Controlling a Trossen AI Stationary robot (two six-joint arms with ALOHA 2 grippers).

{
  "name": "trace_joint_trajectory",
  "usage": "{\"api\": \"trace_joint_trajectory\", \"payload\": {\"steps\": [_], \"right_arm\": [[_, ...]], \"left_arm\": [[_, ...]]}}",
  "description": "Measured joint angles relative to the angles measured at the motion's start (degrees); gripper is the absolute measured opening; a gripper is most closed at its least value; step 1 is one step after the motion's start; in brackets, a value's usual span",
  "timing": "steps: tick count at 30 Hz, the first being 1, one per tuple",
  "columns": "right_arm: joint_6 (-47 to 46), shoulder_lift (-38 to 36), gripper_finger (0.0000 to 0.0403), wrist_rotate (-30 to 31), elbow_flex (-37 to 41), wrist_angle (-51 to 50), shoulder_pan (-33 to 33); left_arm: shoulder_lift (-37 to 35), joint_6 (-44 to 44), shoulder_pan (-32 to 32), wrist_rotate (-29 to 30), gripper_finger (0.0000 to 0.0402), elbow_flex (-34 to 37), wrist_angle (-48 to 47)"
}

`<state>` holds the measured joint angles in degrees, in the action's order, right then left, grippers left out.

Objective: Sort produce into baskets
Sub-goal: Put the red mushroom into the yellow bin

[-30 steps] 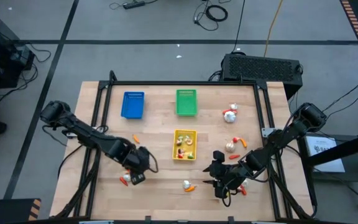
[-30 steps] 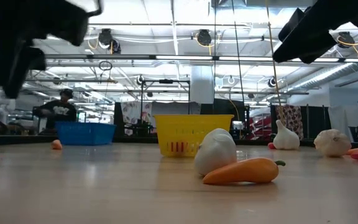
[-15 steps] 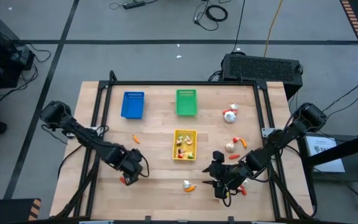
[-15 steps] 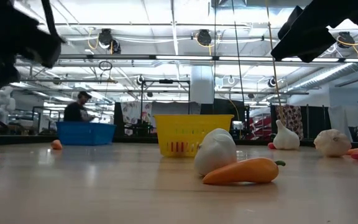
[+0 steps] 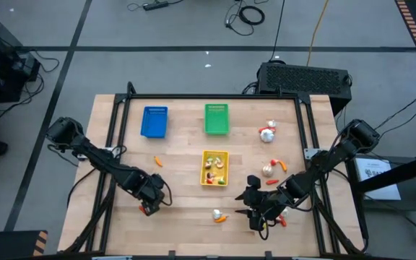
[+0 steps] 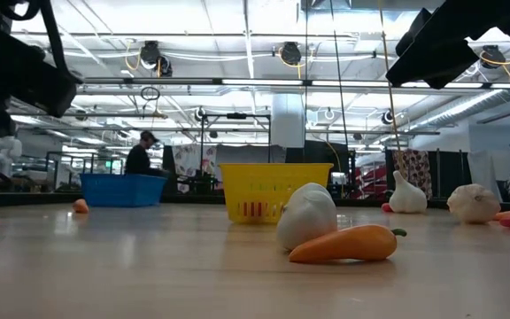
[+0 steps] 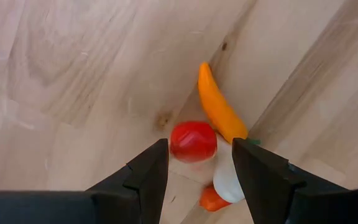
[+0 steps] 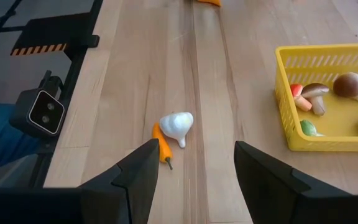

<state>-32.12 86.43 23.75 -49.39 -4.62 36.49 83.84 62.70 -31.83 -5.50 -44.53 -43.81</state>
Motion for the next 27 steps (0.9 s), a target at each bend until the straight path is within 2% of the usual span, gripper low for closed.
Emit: {"api": "trace_joint_trajectory", "payload": {"steps": [17, 27], "right_arm": [[-0.09, 0.00, 0.0199, 0.00, -0.01, -0.02, 0.00], [-0.07, 0.00, 0.0199, 0.02, -0.02, -0.02, -0.02]], "left_arm": [[0.26, -0.03, -0.07, 1.17, 0.0185, -0.02, 0.45], [3.12, -2.13, -0.07, 0.82, 0.0185, -0.26, 1.30]]}}
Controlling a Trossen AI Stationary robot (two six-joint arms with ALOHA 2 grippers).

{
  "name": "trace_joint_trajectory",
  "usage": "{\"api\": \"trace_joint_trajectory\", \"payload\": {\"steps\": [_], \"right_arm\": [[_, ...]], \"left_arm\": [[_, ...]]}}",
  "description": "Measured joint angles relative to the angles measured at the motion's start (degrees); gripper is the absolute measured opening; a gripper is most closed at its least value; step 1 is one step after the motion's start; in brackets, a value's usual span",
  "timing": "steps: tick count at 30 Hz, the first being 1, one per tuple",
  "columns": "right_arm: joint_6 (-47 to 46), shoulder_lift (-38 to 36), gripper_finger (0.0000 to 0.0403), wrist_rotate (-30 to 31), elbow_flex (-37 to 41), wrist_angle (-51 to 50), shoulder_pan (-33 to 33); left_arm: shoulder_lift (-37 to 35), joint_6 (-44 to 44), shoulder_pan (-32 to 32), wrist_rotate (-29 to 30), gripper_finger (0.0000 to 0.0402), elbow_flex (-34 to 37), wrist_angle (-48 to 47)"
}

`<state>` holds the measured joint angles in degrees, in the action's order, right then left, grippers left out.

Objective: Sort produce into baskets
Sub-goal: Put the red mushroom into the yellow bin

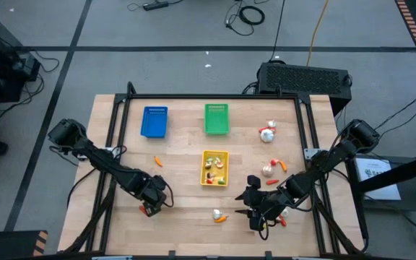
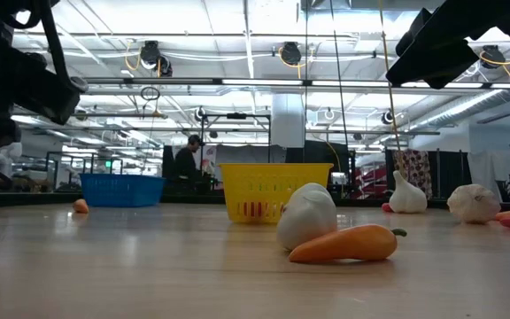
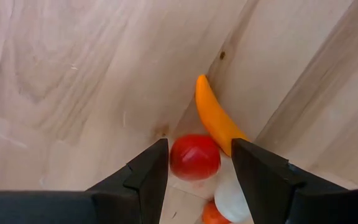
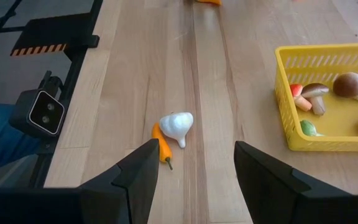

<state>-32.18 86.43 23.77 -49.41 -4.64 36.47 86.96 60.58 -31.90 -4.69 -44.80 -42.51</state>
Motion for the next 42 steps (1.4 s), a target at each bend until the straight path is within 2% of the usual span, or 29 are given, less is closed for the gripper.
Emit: {"api": "trace_joint_trajectory", "payload": {"steps": [11, 42], "right_arm": [[0.06, 0.00, 0.0199, 0.20, -0.01, 0.00, 0.00], [-0.11, 0.00, 0.0199, 0.17, -0.02, 0.02, -0.01]], "left_arm": [[0.32, -1.44, 0.05, -0.29, 0.0185, 0.28, -6.48], [0.30, -0.87, 0.04, -1.33, 0.0185, 0.24, -4.09]]}}
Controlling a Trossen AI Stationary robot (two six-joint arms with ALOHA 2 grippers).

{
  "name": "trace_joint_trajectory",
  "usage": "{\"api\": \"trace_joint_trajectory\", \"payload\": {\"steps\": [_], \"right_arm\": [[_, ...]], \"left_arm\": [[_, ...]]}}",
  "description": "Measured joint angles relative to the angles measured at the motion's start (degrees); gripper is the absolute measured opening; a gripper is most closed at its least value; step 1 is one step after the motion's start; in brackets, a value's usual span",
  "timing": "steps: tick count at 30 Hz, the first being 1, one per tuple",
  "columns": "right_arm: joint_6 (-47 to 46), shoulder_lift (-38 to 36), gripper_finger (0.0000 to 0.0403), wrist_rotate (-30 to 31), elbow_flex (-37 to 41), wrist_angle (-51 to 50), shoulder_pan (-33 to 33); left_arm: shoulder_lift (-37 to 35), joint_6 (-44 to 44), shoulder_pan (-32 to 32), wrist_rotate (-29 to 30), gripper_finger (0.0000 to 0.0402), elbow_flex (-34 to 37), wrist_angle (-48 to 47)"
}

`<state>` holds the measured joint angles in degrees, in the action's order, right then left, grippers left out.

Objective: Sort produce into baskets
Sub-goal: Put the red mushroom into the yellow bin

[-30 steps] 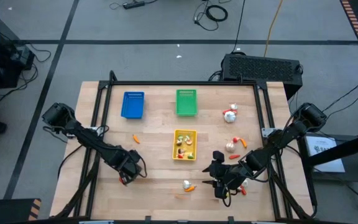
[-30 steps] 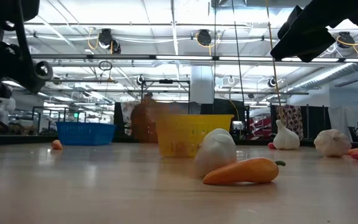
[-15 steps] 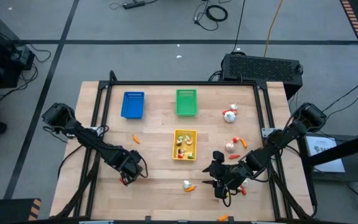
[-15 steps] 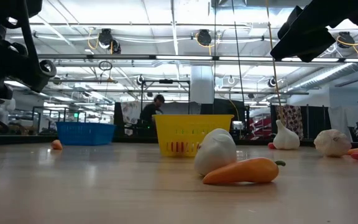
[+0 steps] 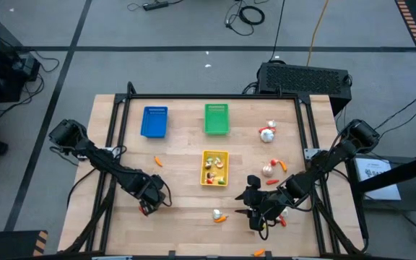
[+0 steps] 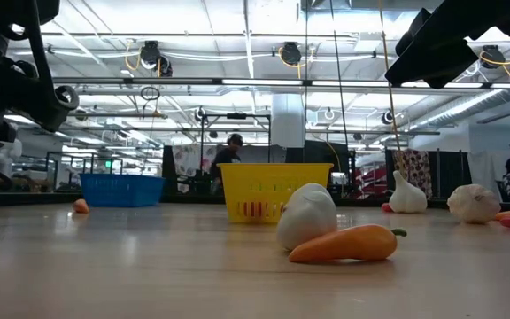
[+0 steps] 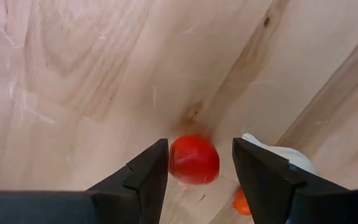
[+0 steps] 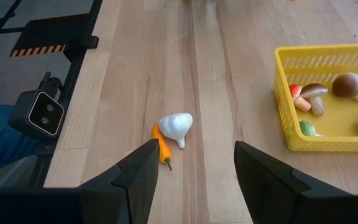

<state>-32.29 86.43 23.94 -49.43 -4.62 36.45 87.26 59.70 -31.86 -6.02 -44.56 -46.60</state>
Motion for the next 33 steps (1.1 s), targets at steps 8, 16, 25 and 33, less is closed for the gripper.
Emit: {"api": "trace_joint_trajectory", "payload": {"steps": [8, 16, 25, 33], "right_arm": [[0.00, 0.00, 0.0199, -0.02, 0.00, 0.02, -0.01], [-0.01, 0.00, 0.0199, -0.02, 0.00, 0.04, -0.01], [-0.02, 0.00, 0.0199, -0.02, 0.00, 0.04, -0.01], [-0.18, 0.00, 0.0199, -0.02, 0.00, 0.09, -0.01]], "left_arm": [[2.61, -0.30, 0.07, -1.12, 0.0185, -0.17, 2.09], [3.02, -1.59, 0.04, -1.18, 0.0157, -0.28, 1.12], [2.79, -2.52, 0.04, -0.38, 0.0093, -0.24, 0.52], [2.63, -9.55, 3.70, 4.94, 0.0086, -5.95, -2.63]]}}
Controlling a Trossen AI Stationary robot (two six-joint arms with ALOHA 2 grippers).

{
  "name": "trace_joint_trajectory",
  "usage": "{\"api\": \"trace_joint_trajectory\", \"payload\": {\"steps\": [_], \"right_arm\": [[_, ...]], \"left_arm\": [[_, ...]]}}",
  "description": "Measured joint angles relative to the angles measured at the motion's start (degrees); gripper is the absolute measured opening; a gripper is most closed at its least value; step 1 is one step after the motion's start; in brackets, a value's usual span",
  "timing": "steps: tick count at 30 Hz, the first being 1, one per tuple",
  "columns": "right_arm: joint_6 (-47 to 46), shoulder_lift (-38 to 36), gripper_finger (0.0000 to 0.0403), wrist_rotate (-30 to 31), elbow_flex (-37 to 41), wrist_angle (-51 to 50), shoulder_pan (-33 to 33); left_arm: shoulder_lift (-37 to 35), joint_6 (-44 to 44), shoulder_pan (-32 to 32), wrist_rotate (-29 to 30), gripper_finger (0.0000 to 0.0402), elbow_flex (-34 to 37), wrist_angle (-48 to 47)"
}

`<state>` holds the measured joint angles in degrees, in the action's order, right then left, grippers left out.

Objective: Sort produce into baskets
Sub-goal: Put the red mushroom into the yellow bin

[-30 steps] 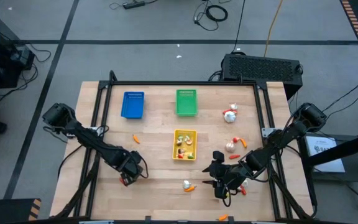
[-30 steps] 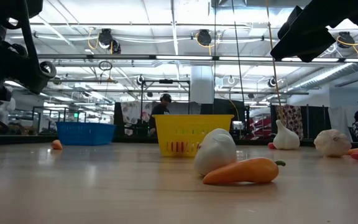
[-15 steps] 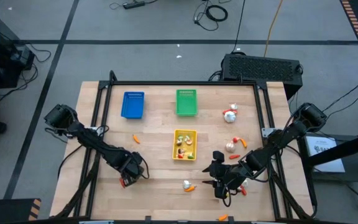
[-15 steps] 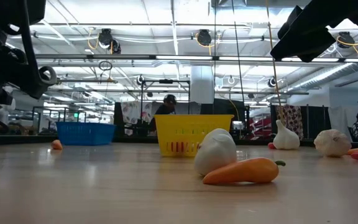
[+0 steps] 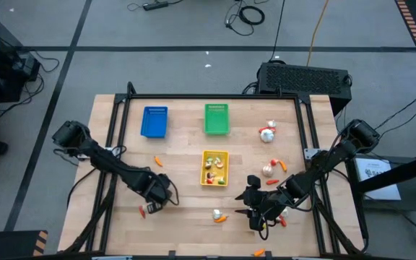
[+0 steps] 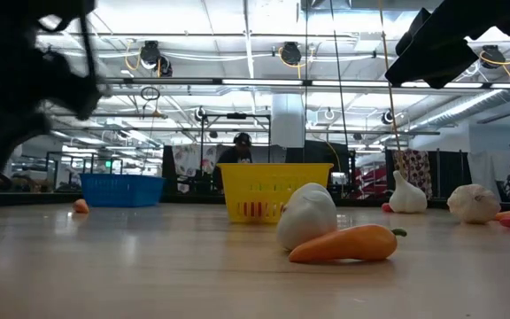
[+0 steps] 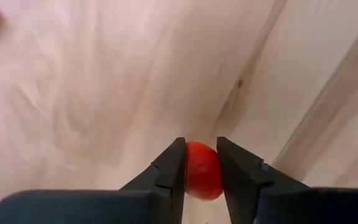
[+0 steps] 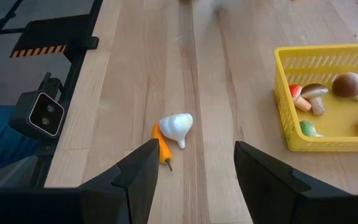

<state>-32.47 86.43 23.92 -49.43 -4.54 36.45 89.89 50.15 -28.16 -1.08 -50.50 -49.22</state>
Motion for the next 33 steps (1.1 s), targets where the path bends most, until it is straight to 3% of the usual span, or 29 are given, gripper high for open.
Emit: {"api": "trace_joint_trajectory", "payload": {"steps": [6, 10, 16, 21, 24, 33], "right_arm": [[-0.04, 0.00, 0.0199, 0.00, 0.00, 0.00, 0.00], [-0.33, 0.00, 0.0199, 0.00, 0.01, -0.02, 0.00], [-1.96, 0.00, 0.0199, -0.34, 0.02, -0.42, 0.02], [-2.38, -1.06, 0.0199, -5.20, -0.01, -2.41, 0.01], [-4.46, -2.73, 0.0199, -7.74, -1.36, -9.25, 0.00], [-15.23, -7.37, 0.0199, -8.58, -5.01, -31.50, -0.24]], "left_arm": [[-0.10, -9.38, 4.66, 10.13, 0.0085, -6.63, 4.46], [-0.11, -20.70, 8.32, 16.47, 0.0084, -8.89, 18.89], [0.99, -34.42, 14.78, 16.54, 0.0084, -8.98, 40.68], [3.95, -36.06, 18.86, 11.45, 0.0084, -8.98, 50.40], [6.74, -36.80, 19.63, 8.81, 0.0084, -8.97, 54.79], [12.25, -38.63, 19.65, 9.05, 0.0084, -8.98, 60.99]]}}
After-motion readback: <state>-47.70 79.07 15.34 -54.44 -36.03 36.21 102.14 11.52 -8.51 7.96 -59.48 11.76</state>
